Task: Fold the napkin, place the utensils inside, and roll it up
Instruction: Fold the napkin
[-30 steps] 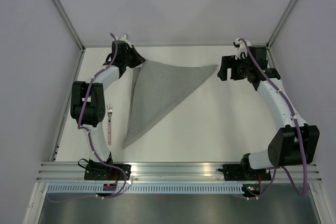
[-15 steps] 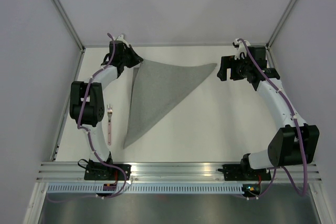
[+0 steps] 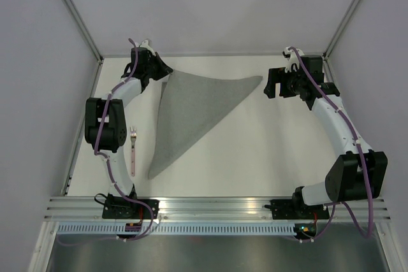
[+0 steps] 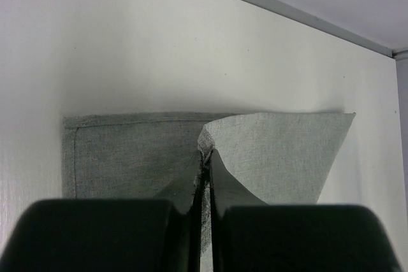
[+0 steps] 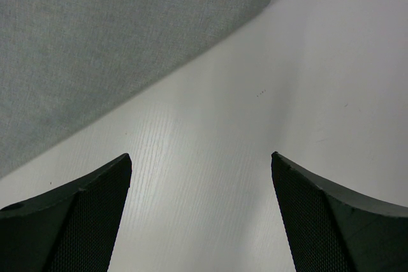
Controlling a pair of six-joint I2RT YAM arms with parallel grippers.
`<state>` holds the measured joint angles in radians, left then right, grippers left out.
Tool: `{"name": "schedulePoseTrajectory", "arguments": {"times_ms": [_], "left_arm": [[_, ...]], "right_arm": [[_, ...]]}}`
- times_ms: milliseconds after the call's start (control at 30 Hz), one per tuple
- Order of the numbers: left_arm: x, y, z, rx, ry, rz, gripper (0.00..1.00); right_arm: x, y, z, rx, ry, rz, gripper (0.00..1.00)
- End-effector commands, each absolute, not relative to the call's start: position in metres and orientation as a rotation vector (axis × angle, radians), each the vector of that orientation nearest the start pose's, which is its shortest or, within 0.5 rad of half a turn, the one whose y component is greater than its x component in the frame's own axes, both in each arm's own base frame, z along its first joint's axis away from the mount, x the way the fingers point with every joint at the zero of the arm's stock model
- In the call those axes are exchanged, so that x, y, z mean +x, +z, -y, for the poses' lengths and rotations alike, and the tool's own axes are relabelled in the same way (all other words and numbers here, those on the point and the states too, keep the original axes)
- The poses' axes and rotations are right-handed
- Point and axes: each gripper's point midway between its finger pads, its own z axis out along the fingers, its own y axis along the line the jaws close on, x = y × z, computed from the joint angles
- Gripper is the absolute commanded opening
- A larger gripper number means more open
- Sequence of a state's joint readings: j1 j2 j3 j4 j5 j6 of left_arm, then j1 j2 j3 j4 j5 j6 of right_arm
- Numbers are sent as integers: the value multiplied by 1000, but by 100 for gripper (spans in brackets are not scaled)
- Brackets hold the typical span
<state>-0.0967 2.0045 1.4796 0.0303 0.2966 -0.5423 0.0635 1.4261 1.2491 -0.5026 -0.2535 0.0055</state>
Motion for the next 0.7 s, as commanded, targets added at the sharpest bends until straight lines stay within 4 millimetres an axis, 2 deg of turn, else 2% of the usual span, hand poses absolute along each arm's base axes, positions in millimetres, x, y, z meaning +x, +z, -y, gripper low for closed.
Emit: {"name": "schedulePoseTrajectory", "arguments": {"times_ms": [0,200,233,300,333,367,400,500,533,600,667], "left_arm": [[563,152,127,-305,-747,-2075,2],[563,137,129,-314,-756,-2105,2],[563,135,129,-318,-755,-2108,5],[562,129,129,-323,-753,-2120,13],[562,128,128,-324,-751,-2121,24],[562,127,127,-329,-745,-2122,30],[562,125,127,-328,-741,-2125,45],[563,126,124,-327,-722,-2116,60],[564,131,122,-329,-710,-2106,69],[563,134,118,-334,-686,-2098,76],[562,146,113,-344,-649,-2070,78]], "right_arm": [[399,212,-68,-191,298,-2226,95],[398,211,-68,-192,298,-2230,95],[398,211,-68,-191,299,-2231,95],[398,211,-68,-191,300,-2230,95],[398,210,-67,-191,299,-2232,95],[398,211,-68,-191,300,-2232,95],[398,211,-68,-194,301,-2232,95],[397,211,-68,-192,302,-2232,95],[397,211,-68,-193,304,-2232,95],[397,212,-69,-195,307,-2231,95],[396,212,-70,-199,316,-2231,95]]}}
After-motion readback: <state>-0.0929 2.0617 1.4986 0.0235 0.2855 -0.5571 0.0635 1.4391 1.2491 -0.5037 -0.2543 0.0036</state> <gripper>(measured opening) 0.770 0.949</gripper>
